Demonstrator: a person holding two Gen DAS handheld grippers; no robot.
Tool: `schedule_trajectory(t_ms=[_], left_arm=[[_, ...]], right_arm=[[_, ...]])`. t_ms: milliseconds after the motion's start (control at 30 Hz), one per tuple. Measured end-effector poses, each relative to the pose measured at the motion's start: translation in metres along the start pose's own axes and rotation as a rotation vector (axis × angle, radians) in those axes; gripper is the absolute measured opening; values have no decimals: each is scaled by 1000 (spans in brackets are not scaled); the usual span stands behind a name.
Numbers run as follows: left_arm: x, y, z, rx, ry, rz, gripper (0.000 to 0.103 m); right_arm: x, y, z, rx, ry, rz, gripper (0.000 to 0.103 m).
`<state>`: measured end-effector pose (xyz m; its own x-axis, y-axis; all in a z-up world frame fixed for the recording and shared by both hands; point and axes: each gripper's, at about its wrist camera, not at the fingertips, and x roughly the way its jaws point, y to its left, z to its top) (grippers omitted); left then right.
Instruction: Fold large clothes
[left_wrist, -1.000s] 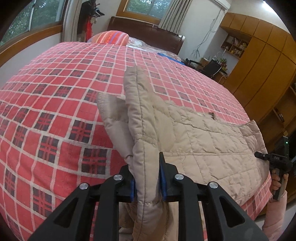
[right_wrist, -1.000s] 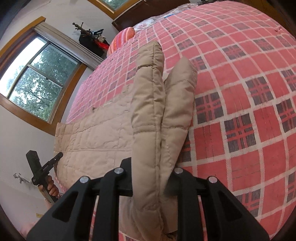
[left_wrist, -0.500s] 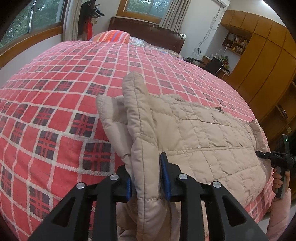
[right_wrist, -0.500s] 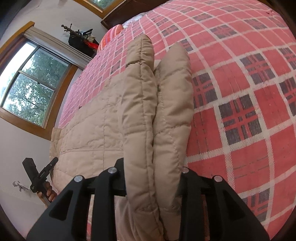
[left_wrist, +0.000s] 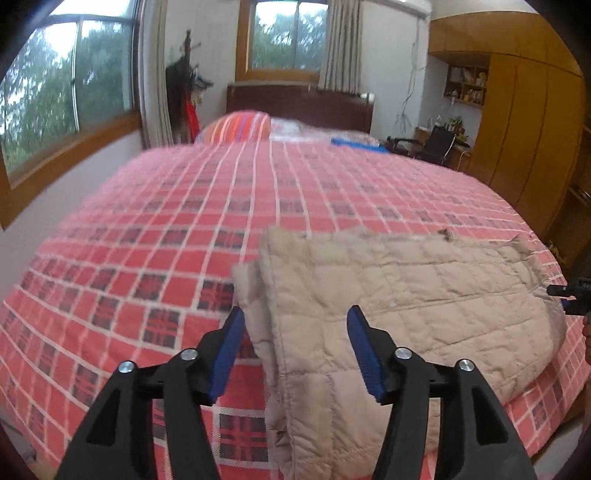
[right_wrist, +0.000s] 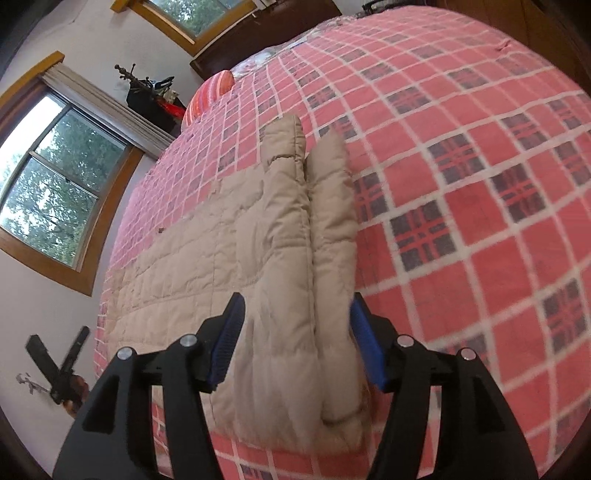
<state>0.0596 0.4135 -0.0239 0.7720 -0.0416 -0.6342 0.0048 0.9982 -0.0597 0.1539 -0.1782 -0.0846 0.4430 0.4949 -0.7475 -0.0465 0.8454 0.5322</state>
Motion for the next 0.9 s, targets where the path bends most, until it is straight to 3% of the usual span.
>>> schedule_trajectory(t_ms=[300,433,533,733,900], left_arm=[[-15,-49,17,44,-31,-95,65],[14,-71,21,-5,73,-198,65],[43,-87,16,-30,173,-234,65],[89,-104,-6,-9,295,-188,64],[101,-102,-16,7,329,-201,65]], right_arm=[[-32,-1,-27,-10,-31,-33,76],[-28,-10,-35,6,-12,-36,76],[-21,-17,-40,21,7,-12,76],[1,-21,-47,30,55,49,76],[16,-25,-41,41,83,78,76]])
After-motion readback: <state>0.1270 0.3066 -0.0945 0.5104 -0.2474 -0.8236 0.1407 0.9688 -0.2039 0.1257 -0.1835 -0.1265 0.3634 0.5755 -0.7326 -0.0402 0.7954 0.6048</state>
